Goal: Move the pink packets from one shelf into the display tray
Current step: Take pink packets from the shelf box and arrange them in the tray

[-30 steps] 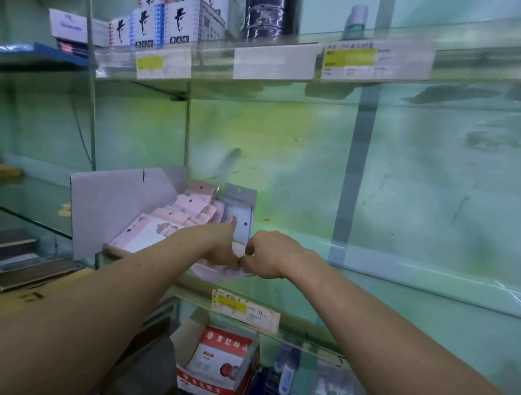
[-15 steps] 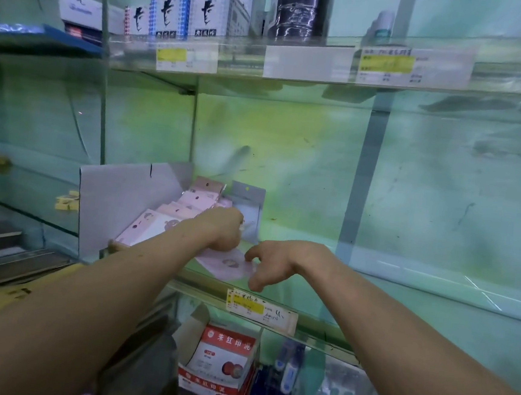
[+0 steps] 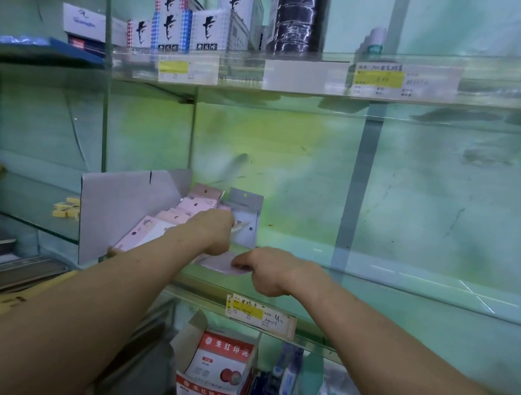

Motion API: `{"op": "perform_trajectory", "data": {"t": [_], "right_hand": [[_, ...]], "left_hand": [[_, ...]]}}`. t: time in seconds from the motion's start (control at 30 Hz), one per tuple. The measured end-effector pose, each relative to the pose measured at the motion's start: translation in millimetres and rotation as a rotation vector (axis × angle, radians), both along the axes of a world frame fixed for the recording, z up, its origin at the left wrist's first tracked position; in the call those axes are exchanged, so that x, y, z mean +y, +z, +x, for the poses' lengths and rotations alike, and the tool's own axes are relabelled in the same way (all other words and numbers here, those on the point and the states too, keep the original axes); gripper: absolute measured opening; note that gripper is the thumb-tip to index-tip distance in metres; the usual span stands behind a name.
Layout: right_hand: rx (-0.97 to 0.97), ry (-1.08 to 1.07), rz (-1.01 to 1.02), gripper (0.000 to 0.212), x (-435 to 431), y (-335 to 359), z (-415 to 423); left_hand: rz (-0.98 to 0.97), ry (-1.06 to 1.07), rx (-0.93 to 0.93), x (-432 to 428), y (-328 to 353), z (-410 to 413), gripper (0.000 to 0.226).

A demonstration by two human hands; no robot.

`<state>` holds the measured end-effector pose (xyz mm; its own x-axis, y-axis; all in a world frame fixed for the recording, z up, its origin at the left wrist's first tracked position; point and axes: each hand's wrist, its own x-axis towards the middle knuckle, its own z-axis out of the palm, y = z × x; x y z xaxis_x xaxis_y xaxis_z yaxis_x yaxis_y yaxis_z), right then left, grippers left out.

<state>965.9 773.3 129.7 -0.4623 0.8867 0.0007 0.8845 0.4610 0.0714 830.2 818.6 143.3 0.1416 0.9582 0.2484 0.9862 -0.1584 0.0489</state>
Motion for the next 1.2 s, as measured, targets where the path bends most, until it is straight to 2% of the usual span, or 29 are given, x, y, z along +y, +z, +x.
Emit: {"op": "perform_trajectory", "data": {"t": [0.07, 0.17, 0.23, 0.4, 0.53, 0.73, 1.0, 1.2], "right_hand": [[0.033, -0.020, 0.063, 0.060, -1.3, 1.5, 11.7], [0.057, -0.063, 0.203, 0.039, -4.1, 6.5, 30.2], [0.065, -0.115, 0.286, 0.028, -8.8, 11.1, 40.2], [0.061, -0.240, 0.395, 0.020, -29.2, 24.8, 62.0], [0.021, -0.357, 0.481, 0.020, -53.4, 30.1, 86.3], [-0.140, -0.547, 0.489, 0.025, -96.0, 28.3, 124.1], [-0.246, -0.736, 0.484, 0.031, -171.6, 34.8, 178.0], [-0.280, -0.867, 0.483, 0.030, -250.2, 37.0, 231.7]], "left_hand": [[0.039, 0.013, -0.035, 0.2, 1.6, -0.8, 0.008], [0.085, 0.015, -0.046, -2.1, 4.1, 2.7, 0.019], [0.107, 0.011, -0.033, -6.1, 5.8, 8.3, 0.017], [0.166, -0.041, -0.002, -17.6, 10.9, 27.5, 0.017], [0.257, -0.127, 0.028, -26.0, 11.0, 48.3, 0.023], [0.344, -0.213, 0.143, -48.0, 8.7, 102.4, 0.011], [0.487, -0.403, 0.303, -110.2, 19.4, 184.9, 0.030], [0.521, -0.517, 0.318, -174.0, 22.6, 251.0, 0.021]]}}
